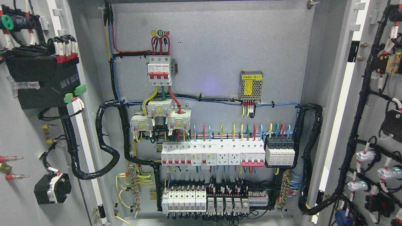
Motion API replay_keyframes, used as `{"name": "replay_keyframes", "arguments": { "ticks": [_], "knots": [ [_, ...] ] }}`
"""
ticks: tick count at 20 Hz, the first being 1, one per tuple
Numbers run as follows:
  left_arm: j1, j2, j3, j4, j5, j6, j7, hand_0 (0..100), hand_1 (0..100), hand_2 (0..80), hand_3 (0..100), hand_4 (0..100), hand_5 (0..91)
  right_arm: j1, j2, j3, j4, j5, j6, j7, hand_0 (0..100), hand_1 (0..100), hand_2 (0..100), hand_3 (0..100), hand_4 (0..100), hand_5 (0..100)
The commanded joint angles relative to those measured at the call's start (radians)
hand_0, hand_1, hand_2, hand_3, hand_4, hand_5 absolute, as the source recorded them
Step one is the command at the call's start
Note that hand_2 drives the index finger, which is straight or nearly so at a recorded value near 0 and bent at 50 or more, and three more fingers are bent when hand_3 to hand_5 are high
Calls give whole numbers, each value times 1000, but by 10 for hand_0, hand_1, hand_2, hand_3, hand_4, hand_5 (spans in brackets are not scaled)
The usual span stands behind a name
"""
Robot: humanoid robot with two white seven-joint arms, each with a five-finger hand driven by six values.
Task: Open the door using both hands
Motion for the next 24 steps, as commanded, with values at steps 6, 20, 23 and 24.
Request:
{"name": "replay_keyframes", "arguments": {
  "ticks": [6, 20, 23, 24],
  "knots": [
    [66, -5, 125, -12, 26, -956, 18, 0, 0, 0, 0, 30, 0, -10, -34, -22, 39, -55, 1, 0, 0, 0, 0, 0, 0, 0],
    [69, -3, 269, -6, 214, -956, 18, 0, 0, 0, 0, 30, 0, -9, -52, -50, 66, -85, 0, 5, 0, 0, 0, 0, 0, 0],
    [106, -7, 306, -4, 245, -956, 18, 0, 0, 0, 0, 30, 0, -7, -70, -58, 70, -85, 0, 8, 0, 0, 0, 0, 0, 0],
    [120, -7, 321, -4, 256, -956, 20, 0, 0, 0, 0, 30, 0, -7, -72, -58, 70, -85, 0, 8, 0, 0, 0, 0, 0, 0]
  ]
}}
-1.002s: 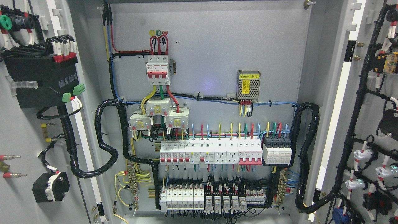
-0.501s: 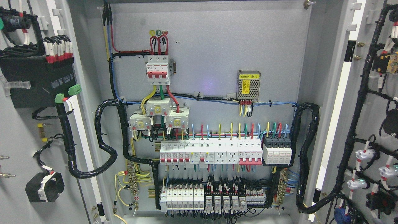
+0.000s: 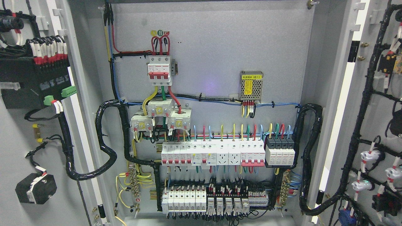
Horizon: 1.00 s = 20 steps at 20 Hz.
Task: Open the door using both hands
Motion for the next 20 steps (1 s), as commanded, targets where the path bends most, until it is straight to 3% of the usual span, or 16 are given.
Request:
{"name": "replay_keyframes", "arguments": {
  "ticks": [1, 11, 20],
  "knots": [
    [49, -2, 133, 3, 72, -956, 2, 0, 0, 0, 0, 30, 0, 2, -28, -23, 20, -3, -1, 1, 0, 0, 0, 0, 0, 0],
    [107, 1, 250, 9, 173, -956, 25, 0, 0, 0, 0, 30, 0, 4, -51, -32, 22, -3, -4, 1, 0, 0, 0, 0, 0, 0],
    [109, 8, 256, 39, 203, -956, 25, 0, 0, 0, 0, 30, 0, 4, -58, -38, 37, -4, -4, 1, 0, 0, 0, 0, 0, 0]
  ]
}}
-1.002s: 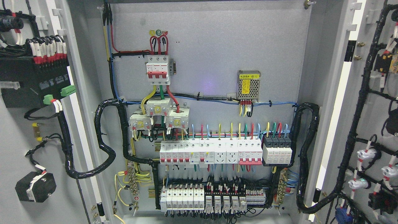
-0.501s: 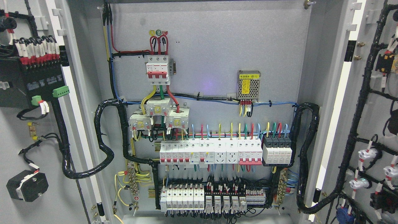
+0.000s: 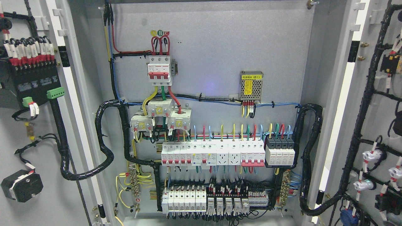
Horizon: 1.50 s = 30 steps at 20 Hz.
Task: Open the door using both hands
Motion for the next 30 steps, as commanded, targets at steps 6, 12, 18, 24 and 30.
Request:
{"name": "replay_keyframes", "arguments": {
  "ticks": [6, 12, 18, 24, 30],
  "knots": [
    [-6, 37, 58, 79, 74, -950, 1, 0, 0, 0, 0, 30, 0, -3, -12, -21, 24, -8, -2, 0, 0, 0, 0, 0, 0, 0],
    [-58, 60, 55, 152, 123, -896, 2, 0, 0, 0, 0, 30, 0, -2, -14, -28, 27, -35, -2, 0, 0, 0, 0, 0, 0, 0],
    [-145, 85, 55, 234, 138, -761, 2, 0, 0, 0, 0, 30, 0, -2, -14, -39, 43, -37, -2, 0, 0, 0, 0, 0, 0, 0],
    [-230, 91, 52, 313, 157, -648, 2, 0, 0, 0, 0, 29, 0, -3, -15, -47, 43, -35, -2, 2, 0, 0, 0, 0, 0, 0],
    [-291, 115, 45, 395, 158, -589, 2, 0, 0, 0, 0, 29, 0, -3, -15, -45, 47, -37, -2, 27, 0, 0, 0, 0, 0, 0]
  ]
}}
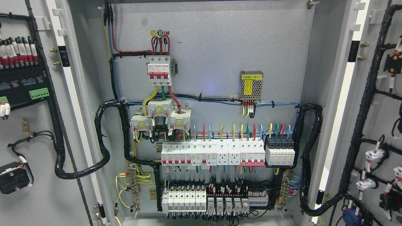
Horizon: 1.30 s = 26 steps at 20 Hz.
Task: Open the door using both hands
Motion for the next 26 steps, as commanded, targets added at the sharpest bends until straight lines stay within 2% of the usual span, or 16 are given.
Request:
{"name": "replay_keyframes", "arguments": {
  "ticks": [1, 5, 15, 26],
  "knots": [
    [-79, 35, -3, 150, 5, -576, 0, 0, 0, 0, 0, 29, 0, 0, -2, -7, 8, -1, 0, 37, 0, 0, 0, 0, 0, 0],
    [-123, 44, -8, 190, 5, -510, 0, 0, 0, 0, 0, 30, 0, 3, -2, -6, 2, -1, 0, 42, 0, 0, 0, 0, 0, 0],
    [-231, 50, -92, 296, 0, -503, -1, 0, 0, 0, 0, 30, 0, 3, -11, 9, -32, 1, 0, 45, 0, 0, 0, 0, 0, 0],
    [-237, 50, -95, 292, 0, -505, 0, 0, 0, 0, 0, 29, 0, 0, -14, 83, -84, 2, 0, 47, 0, 0, 0, 0, 0, 0]
  ]
}}
